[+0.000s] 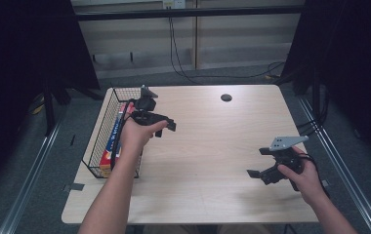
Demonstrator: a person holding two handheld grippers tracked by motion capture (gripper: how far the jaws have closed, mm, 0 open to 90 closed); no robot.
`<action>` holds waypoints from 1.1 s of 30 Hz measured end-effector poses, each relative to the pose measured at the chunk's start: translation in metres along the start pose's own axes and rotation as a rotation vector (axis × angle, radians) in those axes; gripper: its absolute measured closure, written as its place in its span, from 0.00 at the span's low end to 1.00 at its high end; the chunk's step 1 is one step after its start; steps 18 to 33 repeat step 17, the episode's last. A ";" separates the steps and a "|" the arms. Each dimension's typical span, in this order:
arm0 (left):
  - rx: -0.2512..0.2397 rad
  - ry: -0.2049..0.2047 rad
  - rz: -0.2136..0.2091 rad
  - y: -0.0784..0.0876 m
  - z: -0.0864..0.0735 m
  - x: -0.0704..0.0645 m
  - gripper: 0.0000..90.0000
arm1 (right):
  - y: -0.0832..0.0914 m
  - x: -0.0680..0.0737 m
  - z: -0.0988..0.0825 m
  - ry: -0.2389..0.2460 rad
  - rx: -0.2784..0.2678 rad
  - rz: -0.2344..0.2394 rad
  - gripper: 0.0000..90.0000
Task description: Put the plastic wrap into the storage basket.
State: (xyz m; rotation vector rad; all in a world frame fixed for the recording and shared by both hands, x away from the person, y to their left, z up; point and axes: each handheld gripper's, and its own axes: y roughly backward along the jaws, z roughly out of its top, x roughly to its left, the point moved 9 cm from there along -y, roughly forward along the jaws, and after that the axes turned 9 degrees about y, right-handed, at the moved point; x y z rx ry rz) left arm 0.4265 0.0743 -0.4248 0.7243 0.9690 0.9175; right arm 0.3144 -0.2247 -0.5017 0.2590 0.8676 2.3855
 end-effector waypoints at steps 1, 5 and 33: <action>0.002 -0.015 0.004 0.000 -0.001 0.000 0.14 | 0.000 0.000 0.000 0.000 -0.001 -0.001 0.02; -0.003 -0.034 -0.004 -0.002 -0.005 -0.007 0.15 | -0.001 0.000 0.000 0.000 0.001 -0.005 0.02; 0.001 -0.100 -0.011 -0.016 -0.026 -0.015 0.14 | -0.006 0.000 -0.002 0.003 0.020 -0.014 0.02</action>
